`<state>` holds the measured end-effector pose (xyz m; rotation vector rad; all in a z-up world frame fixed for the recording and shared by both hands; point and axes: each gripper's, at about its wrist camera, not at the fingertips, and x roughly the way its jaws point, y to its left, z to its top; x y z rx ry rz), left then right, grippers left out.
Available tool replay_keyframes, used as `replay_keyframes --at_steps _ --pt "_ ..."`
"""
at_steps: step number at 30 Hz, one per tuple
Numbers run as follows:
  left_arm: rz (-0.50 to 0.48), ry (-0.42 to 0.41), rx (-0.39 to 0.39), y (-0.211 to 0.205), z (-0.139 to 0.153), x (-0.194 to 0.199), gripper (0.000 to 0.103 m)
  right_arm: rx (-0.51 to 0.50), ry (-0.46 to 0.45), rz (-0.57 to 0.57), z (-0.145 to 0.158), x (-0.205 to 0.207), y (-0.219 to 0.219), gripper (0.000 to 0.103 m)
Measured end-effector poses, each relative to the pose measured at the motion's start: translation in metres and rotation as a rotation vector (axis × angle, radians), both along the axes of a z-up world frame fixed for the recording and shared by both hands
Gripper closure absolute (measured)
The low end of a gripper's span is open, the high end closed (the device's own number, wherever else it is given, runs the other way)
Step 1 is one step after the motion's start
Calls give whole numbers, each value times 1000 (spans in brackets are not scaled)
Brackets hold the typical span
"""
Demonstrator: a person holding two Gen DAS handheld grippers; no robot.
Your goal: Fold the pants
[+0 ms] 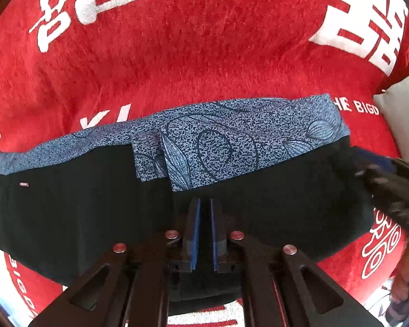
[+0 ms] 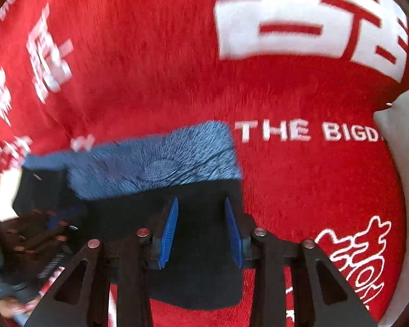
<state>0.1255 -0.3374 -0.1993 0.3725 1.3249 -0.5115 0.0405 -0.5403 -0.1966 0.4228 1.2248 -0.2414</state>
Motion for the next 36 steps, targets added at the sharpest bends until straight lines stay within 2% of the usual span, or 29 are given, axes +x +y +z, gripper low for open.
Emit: replay_keyframes --at_steps 3,4,5,7,8,13,17,26,36 --pt "-7 -11 11 -2 1 -2 94 -10 -8 -29 -8 1 4 61" --pt "-8 -9 4 -2 1 -3 81 -13 -10 -33 -8 1 5 61" --pt "-17 11 -19 -3 2 -4 50 -16 -11 -36 -8 0 6 61" --pt "-10 -24 -4 -4 7 -8 11 -22 -11 -43 -8 1 7 61" --pt "-11 -63 -4 -4 12 -11 11 -24 -11 -45 -9 1 8 61" --pt "-32 -25 24 -5 8 -17 11 -34 -11 -58 -8 1 10 60" --pt "-41 1 39 2 5 -18 11 -32 -8 -71 -5 -1 11 46" --pt "-6 18 25 31 17 -19 11 -46 -18 -82 14 -17 23 35" --pt "17 17 60 77 23 -20 11 -35 -10 -149 30 -36 41 27"
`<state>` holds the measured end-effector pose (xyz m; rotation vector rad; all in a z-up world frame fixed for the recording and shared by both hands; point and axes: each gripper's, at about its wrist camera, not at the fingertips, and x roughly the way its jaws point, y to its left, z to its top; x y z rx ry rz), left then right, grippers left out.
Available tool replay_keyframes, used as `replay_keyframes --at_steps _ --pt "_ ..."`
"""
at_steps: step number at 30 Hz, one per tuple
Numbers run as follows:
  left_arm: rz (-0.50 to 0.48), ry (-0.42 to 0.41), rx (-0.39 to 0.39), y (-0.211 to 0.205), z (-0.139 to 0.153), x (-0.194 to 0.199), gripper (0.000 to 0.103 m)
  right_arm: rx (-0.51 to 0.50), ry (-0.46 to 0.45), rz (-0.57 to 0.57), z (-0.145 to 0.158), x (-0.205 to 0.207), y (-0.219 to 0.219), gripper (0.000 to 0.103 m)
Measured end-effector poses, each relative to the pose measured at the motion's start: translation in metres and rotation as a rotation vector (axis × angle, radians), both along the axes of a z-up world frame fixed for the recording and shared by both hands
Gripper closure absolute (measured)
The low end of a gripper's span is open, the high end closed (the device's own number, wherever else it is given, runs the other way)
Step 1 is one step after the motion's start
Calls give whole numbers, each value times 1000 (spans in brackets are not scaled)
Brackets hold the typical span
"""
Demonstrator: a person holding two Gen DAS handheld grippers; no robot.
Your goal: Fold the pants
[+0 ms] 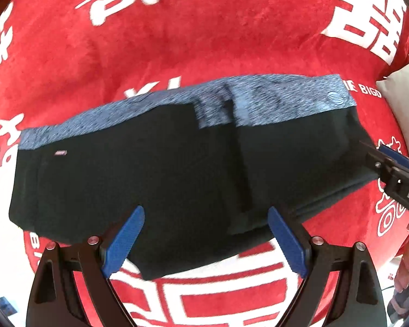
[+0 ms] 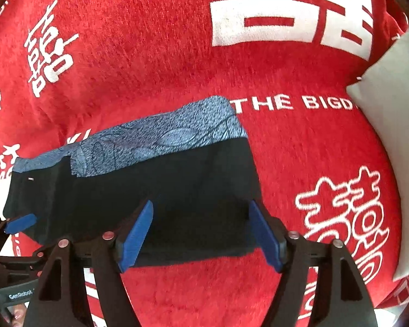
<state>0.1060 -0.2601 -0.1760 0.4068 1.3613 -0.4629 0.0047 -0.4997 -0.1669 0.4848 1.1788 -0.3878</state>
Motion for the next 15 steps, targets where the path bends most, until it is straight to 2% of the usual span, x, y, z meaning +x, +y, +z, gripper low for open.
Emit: replay_keyframes --at_steps 6,15 --pt "51 12 8 39 -2 3 11 -32 10 18 9 -1 28 27" --pt "162 28 -1 102 -5 9 11 -19 9 95 22 12 82 27"
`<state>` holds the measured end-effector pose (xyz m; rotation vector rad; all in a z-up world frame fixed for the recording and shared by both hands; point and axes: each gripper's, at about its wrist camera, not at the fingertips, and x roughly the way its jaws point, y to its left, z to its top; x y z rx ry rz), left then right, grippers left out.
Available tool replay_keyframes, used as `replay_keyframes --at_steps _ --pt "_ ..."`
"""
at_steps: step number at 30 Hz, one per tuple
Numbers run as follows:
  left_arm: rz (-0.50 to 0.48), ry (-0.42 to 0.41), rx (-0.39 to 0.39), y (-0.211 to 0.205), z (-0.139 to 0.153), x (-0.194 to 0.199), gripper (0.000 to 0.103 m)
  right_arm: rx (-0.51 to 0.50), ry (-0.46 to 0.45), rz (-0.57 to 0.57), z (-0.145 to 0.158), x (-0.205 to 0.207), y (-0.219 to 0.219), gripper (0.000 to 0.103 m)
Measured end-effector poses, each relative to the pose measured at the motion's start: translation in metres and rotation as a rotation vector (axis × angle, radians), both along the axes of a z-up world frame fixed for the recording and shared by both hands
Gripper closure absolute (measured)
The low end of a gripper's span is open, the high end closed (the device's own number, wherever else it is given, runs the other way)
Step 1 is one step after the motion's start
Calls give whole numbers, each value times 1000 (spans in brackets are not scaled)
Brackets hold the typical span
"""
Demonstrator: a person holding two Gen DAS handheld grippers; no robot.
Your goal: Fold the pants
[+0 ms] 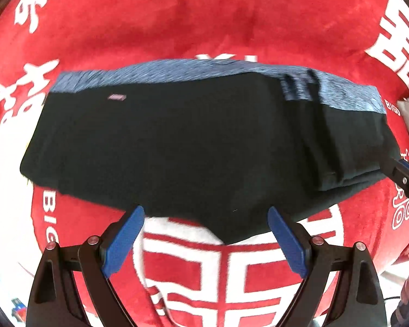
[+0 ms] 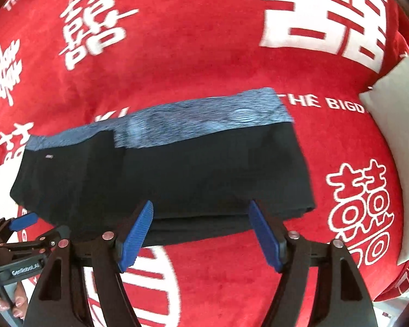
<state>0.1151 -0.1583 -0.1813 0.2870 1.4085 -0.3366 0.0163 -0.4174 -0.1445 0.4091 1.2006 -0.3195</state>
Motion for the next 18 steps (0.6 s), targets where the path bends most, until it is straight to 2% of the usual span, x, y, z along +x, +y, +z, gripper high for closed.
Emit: replay_keyframes --at_steps 14,18 --pt "226 -4 -37 96 -7 15 11 53 60 259 -6 54 105 27" --pt "288 -18 -71 123 -6 27 11 30 77 325 -12 69 131 27"
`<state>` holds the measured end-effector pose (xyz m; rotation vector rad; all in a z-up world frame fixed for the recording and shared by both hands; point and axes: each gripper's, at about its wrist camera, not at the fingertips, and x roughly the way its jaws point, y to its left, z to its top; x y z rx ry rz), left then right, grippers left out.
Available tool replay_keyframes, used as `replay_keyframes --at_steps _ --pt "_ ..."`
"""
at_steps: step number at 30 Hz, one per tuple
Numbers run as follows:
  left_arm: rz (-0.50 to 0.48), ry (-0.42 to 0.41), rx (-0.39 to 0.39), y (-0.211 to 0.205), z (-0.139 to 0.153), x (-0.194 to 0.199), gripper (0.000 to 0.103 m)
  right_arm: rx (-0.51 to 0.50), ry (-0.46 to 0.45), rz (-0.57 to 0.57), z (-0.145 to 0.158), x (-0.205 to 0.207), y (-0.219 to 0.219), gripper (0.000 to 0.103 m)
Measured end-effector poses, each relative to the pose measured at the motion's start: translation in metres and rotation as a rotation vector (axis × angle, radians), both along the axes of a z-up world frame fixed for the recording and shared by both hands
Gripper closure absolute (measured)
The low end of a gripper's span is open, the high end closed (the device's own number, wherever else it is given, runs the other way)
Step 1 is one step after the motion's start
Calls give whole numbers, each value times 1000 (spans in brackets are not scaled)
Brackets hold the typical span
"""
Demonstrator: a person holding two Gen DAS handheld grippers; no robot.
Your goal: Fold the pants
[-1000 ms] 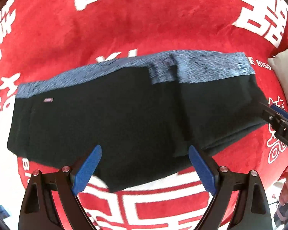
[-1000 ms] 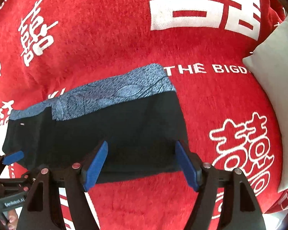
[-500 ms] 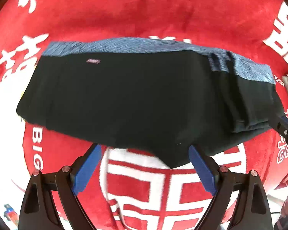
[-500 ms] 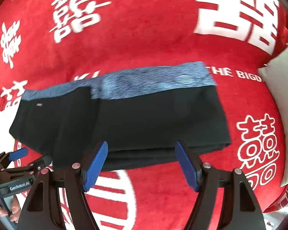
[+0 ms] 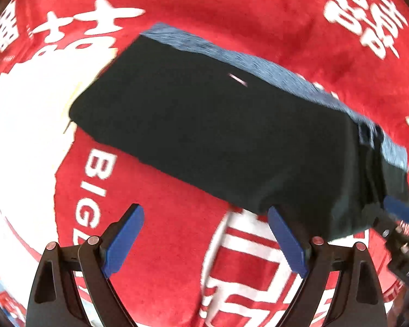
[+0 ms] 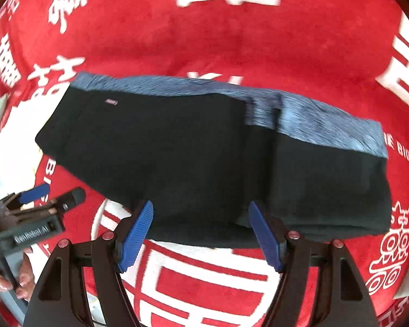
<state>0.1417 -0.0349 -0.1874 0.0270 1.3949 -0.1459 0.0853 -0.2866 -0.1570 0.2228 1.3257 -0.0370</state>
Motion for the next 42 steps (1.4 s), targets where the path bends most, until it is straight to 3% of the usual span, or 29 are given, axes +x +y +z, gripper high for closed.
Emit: replay_keyframes --at_steps 7,12,18,23,38,42 --pt "108 -39 -96 34 -2 25 11 -79 49 84 -23 22 24 27" --pt "184 -31 -146 51 -14 42 11 -28 138 65 -45 19 22 27" --pt "252 -37 -245 73 -21 47 11 -32 137 84 -48 17 25 25" --pt "295 -40 -374 94 -26 44 11 -44 137 98 -51 19 30 23" --pt "307 -44 -514 93 -36 65 11 -54 129 105 -56 13 46 21" --pt "266 -116 -553 80 -20 73 11 -50 123 108 -56 10 44 21"
